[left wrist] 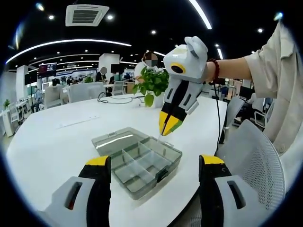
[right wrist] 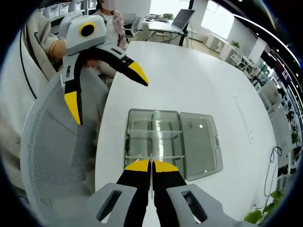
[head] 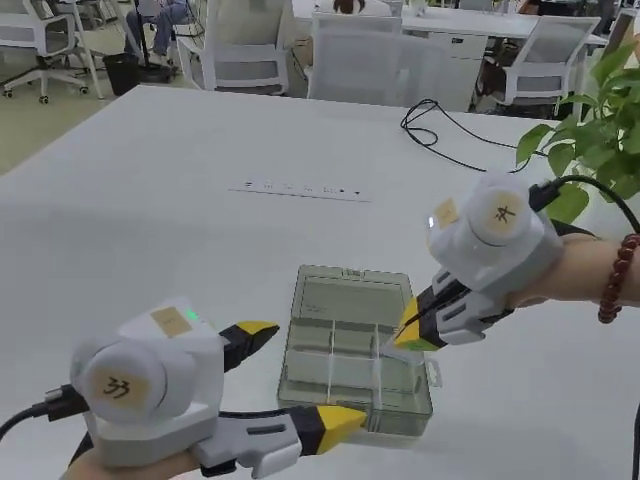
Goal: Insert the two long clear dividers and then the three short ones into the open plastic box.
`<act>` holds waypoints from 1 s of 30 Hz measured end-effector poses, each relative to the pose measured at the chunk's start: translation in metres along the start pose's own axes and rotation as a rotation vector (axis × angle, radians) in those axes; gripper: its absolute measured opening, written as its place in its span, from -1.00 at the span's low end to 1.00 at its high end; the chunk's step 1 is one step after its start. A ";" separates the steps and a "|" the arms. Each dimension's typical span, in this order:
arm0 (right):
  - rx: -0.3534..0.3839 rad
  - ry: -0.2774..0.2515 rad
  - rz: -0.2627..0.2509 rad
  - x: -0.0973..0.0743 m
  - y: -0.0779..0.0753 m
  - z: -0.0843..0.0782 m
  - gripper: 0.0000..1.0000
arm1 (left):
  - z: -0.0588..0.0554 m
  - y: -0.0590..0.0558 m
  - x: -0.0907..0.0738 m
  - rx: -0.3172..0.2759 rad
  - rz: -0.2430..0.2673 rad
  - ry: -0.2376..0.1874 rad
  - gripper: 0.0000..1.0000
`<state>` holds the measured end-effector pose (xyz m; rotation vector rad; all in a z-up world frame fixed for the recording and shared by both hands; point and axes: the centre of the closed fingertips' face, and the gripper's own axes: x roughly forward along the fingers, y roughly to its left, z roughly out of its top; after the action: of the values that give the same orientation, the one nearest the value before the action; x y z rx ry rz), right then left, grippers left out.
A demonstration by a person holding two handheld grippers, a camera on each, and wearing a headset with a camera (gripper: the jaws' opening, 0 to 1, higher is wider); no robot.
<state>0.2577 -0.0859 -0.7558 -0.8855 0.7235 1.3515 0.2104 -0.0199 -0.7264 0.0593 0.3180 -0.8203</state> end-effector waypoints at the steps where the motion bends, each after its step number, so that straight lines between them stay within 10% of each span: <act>1: 0.003 0.010 -0.001 0.002 -0.001 -0.002 -0.96 | 0.000 0.000 0.000 -0.002 0.002 0.000 0.57; 30: -0.004 0.073 0.025 0.023 -0.008 -0.017 -0.96 | -0.002 0.006 -0.001 -0.011 0.031 0.014 0.61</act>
<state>0.2691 -0.0894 -0.7831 -0.9356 0.7913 1.3488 0.2135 -0.0146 -0.7289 0.0592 0.3336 -0.7881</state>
